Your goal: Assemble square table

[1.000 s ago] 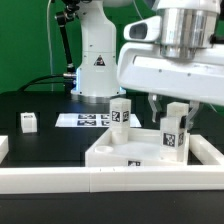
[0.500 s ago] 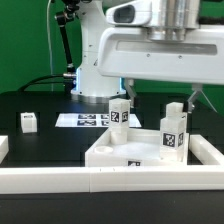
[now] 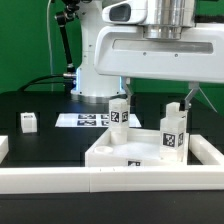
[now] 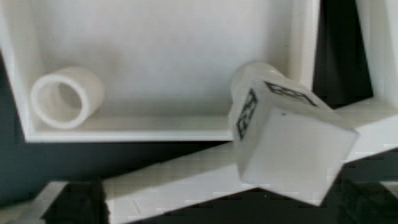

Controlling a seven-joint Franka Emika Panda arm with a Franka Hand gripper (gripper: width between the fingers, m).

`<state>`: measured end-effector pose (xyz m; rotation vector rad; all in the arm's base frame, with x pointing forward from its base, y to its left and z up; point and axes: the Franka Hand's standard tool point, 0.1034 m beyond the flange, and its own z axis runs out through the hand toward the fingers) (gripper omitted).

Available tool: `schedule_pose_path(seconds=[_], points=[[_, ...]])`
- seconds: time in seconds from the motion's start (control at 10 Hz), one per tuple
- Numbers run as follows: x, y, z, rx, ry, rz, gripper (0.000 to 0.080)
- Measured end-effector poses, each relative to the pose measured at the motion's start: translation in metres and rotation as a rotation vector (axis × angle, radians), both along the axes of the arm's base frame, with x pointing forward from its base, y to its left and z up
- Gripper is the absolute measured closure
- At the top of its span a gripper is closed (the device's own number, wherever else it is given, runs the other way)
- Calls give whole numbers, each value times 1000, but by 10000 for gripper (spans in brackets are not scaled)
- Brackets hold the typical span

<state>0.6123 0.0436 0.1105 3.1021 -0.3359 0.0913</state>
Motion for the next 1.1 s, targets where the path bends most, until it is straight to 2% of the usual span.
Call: schedule_pose_path(seconds=[0.2,0.4,0.7,0.9,1.1], points=[[-8,-10,8,7,4,85,151],[-10,-12,7,7,7,97,151],[-10,-15,7,-10,12,259,151],[-11,-35,4,-66,13,668,151],[-16,-51,1,-69,33,790,151]])
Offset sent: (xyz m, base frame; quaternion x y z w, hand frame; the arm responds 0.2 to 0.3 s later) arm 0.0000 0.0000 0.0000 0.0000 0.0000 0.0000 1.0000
